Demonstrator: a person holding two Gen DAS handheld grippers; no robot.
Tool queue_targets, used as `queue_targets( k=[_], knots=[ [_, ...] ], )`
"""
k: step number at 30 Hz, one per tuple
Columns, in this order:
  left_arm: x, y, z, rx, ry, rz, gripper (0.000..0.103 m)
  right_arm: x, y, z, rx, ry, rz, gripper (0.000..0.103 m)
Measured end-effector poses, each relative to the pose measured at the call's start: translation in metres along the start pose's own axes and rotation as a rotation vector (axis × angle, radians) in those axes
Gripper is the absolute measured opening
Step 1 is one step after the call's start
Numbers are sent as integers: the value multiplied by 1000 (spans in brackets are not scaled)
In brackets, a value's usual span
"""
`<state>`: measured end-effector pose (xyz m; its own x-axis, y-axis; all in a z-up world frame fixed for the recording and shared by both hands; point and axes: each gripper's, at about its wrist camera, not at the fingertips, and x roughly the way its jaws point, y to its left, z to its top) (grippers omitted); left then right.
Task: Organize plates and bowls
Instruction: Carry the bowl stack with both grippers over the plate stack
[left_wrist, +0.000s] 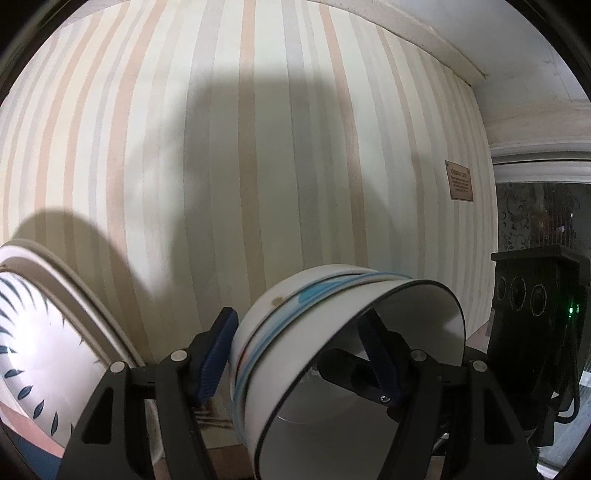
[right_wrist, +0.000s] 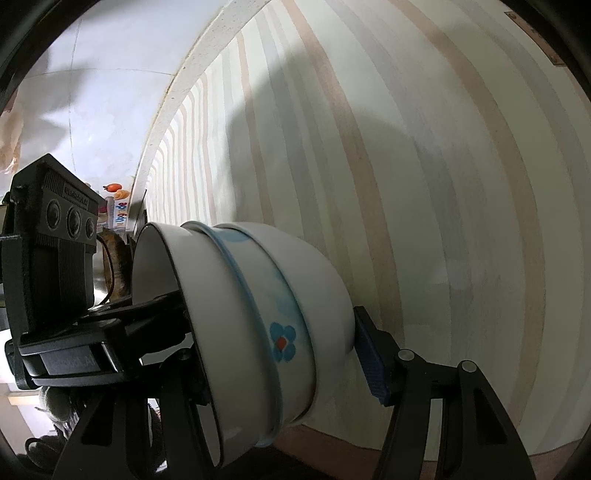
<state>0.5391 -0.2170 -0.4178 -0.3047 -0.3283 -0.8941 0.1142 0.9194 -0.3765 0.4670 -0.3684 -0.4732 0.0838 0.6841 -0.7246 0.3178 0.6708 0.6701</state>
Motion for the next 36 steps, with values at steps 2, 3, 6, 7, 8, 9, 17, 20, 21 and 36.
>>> queue_targets(
  k=[2,3,6,7,8,9,17,20,21,36],
  knots=[
    [-7,-1,-3,3,-7,3,66,-3,3,-2,-8,3,3,64],
    [-10,-1,-4,1,-11,5,66,-7,3,-3,-12,5,5,64],
    [-20,-1,-7,-5,-22,8,66,-12,12,-6,-28,12,11,63],
    [-23,0,-8,-8,-28,9,66,-14,16,-7,-31,15,16,63],
    [-28,1,-9,-7,-32,10,66,-15,20,-8,-37,16,18,63],
    [-34,3,-11,-10,-38,11,66,-16,25,-9,-44,17,19,63],
    [-74,34,-23,-43,-84,14,66,-7,70,-17,-91,44,44,62],
    [-85,50,-27,-62,-96,13,65,3,89,-17,-112,54,44,62],
    [-89,57,-29,-68,-102,14,65,8,96,-17,-120,59,47,62],
    [-108,147,-47,-172,-122,10,65,87,163,-21,-194,137,42,61]
  ],
)
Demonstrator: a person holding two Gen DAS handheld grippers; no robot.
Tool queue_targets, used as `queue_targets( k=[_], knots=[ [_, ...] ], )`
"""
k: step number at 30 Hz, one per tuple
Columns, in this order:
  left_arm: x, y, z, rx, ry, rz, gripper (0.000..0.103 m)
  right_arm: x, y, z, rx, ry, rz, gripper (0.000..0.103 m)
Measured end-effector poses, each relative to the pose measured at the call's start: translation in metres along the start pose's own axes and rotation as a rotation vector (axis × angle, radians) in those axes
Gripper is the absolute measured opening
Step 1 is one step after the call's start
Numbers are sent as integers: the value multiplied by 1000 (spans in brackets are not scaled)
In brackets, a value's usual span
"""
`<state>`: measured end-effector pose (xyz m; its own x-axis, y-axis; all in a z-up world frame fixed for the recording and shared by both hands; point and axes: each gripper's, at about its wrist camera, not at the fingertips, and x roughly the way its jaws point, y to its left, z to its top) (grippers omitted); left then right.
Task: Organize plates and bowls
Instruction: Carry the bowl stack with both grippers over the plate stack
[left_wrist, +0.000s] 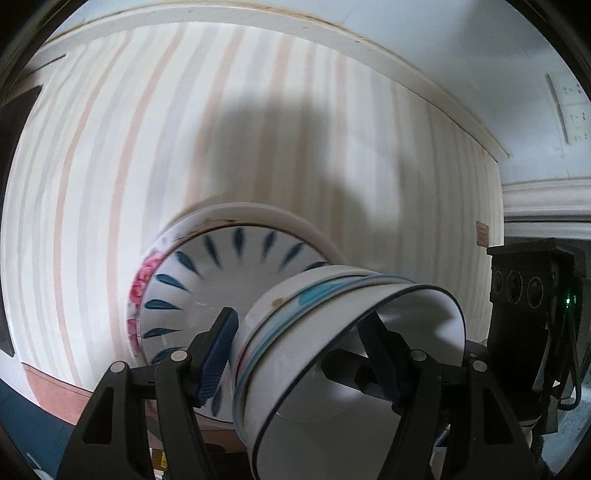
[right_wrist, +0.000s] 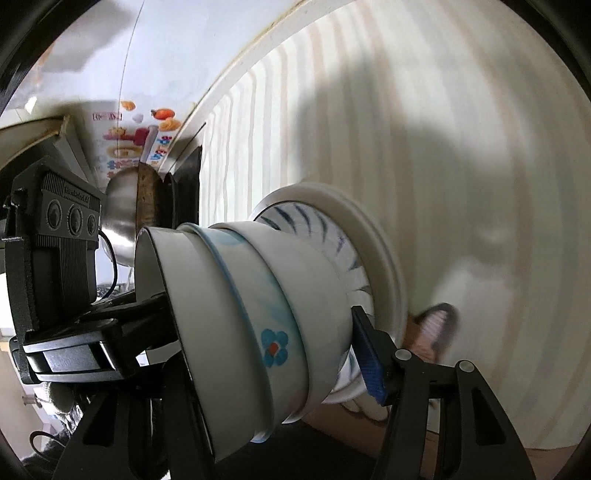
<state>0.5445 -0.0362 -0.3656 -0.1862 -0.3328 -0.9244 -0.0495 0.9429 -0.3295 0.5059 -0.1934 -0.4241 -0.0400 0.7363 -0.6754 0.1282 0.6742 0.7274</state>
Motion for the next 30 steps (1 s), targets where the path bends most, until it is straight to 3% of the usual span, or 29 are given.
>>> queue_targets(
  k=[10,11,30],
  knots=[
    [4,35,0,-54,1,-9,65,39,13,8,-23,47,-14,61],
    [5,39,0,-23,-79,1,65,40,12,8,-23,48,-16,61],
    [17,59,1,-75,-77,-27,66,66,21,17,-39,76,-80,61]
  ],
)
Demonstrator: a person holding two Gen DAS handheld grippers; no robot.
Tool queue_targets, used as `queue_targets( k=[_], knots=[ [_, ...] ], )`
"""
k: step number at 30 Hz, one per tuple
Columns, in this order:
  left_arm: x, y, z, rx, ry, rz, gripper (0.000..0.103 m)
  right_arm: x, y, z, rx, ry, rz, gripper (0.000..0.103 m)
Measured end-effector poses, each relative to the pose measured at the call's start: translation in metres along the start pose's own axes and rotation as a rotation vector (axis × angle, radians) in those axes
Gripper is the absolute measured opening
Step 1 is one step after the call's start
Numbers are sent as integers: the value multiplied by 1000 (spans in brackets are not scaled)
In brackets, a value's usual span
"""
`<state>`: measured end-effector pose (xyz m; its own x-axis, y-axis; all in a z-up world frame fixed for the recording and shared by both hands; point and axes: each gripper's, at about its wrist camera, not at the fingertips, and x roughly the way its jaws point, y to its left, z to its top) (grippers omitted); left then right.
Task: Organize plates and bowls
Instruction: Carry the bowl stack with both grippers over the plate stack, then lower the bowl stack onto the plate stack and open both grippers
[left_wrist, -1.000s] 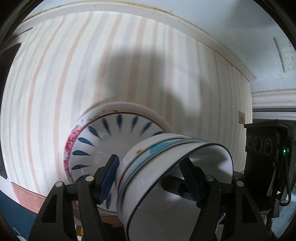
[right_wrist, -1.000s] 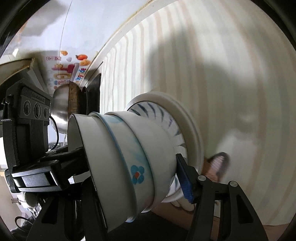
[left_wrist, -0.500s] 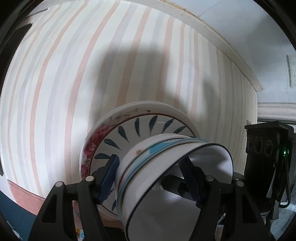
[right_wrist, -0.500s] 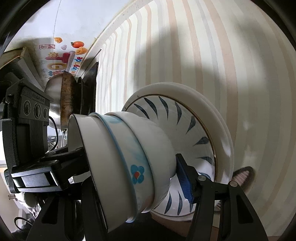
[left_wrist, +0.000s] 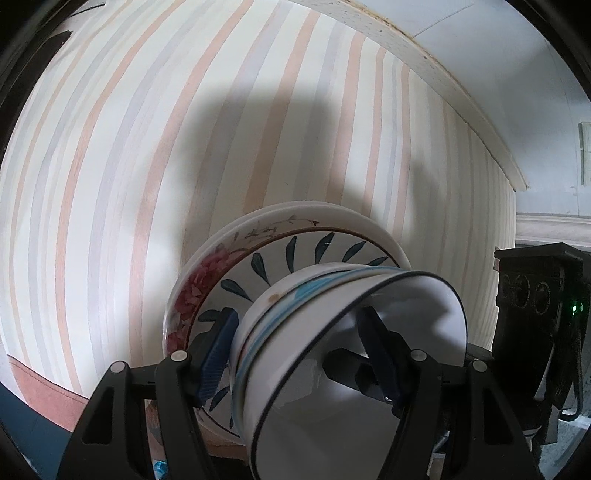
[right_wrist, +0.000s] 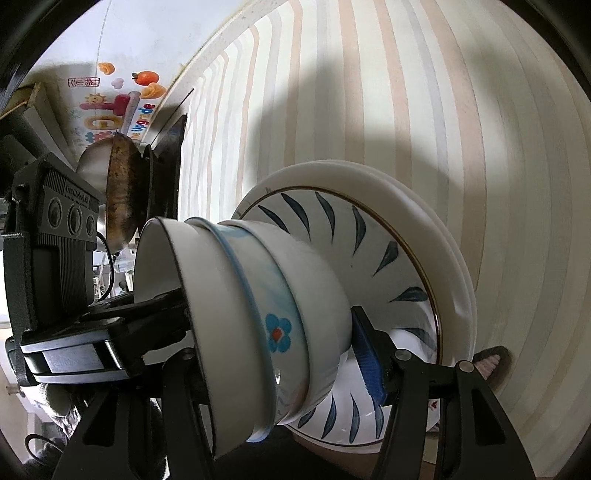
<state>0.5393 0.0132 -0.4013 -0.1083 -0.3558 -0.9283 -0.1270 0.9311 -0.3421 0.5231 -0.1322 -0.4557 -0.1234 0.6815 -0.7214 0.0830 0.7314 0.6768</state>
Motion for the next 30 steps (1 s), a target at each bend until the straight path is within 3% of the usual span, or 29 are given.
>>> queue_targets(
  k=[7,14,24,27,28,30],
  knots=[
    [-11,-4,-5,48,-41,71,65,0,4,-2,-3,-1,-28,62],
    [-39,1,-15,81,-115,135,65,-17,17,-12,-68,-55,-163,62],
    [-87,-8,-50,163,-215,195,66,-54,47,-45,-93,-147,-290,62],
    [-99,-9,-61,184,-250,209,78,-68,57,-59,-91,-187,-333,69],
    [-103,-9,-64,189,-258,213,86,-72,61,-63,-89,-205,-348,76],
    [-112,-10,-71,201,-282,220,89,-83,70,-74,-81,-245,-367,84]
  ],
)
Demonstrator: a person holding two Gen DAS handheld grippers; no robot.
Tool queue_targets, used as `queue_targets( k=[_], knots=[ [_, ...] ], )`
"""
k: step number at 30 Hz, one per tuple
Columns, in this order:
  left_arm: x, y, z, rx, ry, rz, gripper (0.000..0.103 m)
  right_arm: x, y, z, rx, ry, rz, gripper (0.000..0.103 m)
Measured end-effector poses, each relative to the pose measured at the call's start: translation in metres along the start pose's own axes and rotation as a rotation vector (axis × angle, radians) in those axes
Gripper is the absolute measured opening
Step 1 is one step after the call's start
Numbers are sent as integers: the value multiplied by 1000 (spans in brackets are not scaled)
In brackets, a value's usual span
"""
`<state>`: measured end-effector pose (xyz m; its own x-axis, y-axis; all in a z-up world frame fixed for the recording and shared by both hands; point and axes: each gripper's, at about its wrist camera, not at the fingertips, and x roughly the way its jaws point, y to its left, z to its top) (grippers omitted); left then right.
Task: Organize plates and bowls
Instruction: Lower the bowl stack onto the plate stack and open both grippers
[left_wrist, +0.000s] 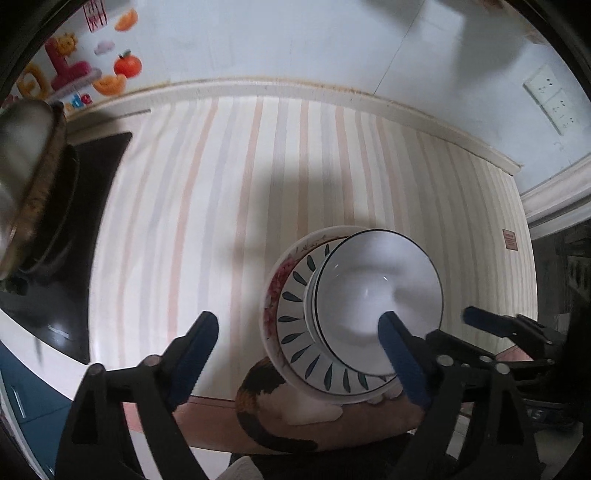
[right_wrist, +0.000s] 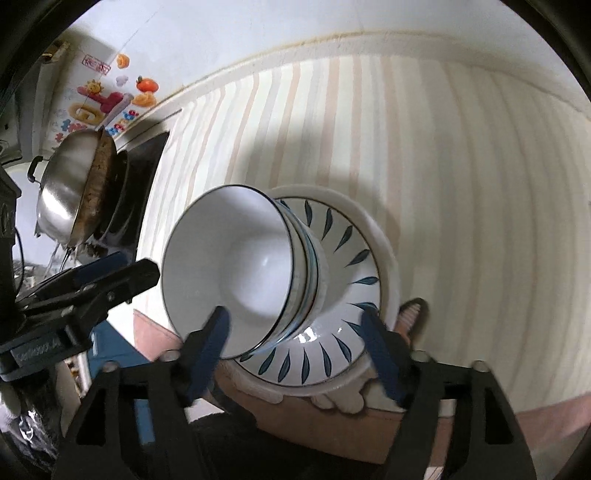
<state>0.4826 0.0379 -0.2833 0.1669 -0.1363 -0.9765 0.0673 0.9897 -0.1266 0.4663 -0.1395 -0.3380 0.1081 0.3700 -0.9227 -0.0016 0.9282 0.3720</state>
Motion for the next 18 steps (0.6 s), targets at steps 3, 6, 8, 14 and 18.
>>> queue_targets(
  k=[3,6,8,14,18],
  knots=[
    [-12,-1,-2,7,-40,12,89,-25,9,-11,12,-64,-58,90],
    [-25,-4,-9,19,-77,35,94,-49,16,-23,17,-140,-120,93],
    [-34,-6,-15,26,-105,52,97,-64,20,-30,16,-188,-153,94],
    [-65,-15,-39,13,-178,49,98,-109,28,-53,9,-279,-206,97],
    [-89,-22,-64,-3,-237,70,99,-139,33,-79,-13,-350,-208,98]
  ],
)
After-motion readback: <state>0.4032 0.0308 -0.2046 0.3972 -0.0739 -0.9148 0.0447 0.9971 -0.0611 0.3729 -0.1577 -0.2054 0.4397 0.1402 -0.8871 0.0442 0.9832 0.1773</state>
